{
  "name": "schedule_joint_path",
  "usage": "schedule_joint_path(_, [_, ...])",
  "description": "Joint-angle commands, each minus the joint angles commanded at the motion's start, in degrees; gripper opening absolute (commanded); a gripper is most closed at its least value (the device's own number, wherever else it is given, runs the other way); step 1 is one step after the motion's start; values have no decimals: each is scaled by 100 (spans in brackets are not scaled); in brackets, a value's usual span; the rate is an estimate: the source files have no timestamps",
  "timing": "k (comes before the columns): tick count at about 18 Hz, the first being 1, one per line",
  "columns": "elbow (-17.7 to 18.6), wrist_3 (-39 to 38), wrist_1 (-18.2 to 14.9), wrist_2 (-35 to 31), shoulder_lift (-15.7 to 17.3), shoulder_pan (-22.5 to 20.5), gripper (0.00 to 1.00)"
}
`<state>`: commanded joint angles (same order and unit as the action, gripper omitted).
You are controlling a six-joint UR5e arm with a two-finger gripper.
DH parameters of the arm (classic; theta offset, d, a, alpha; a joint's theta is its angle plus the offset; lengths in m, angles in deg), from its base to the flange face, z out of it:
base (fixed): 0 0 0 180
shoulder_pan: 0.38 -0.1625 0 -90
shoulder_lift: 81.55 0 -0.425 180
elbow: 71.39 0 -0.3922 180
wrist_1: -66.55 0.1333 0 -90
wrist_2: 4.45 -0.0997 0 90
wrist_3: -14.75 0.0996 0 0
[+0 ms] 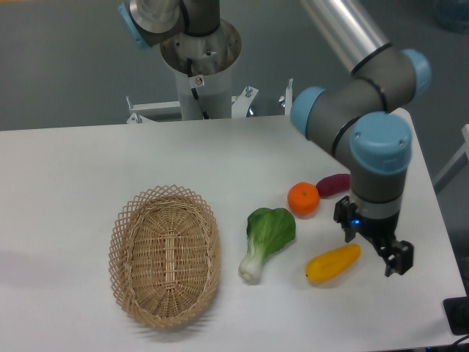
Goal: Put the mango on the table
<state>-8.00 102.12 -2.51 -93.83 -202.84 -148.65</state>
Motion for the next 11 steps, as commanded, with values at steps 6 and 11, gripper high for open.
schedule_joint_path(6, [-116, 96, -651, 360, 325, -360, 99])
schedule_joint_path(11, [-98, 623, -1152, 518, 527, -755, 99])
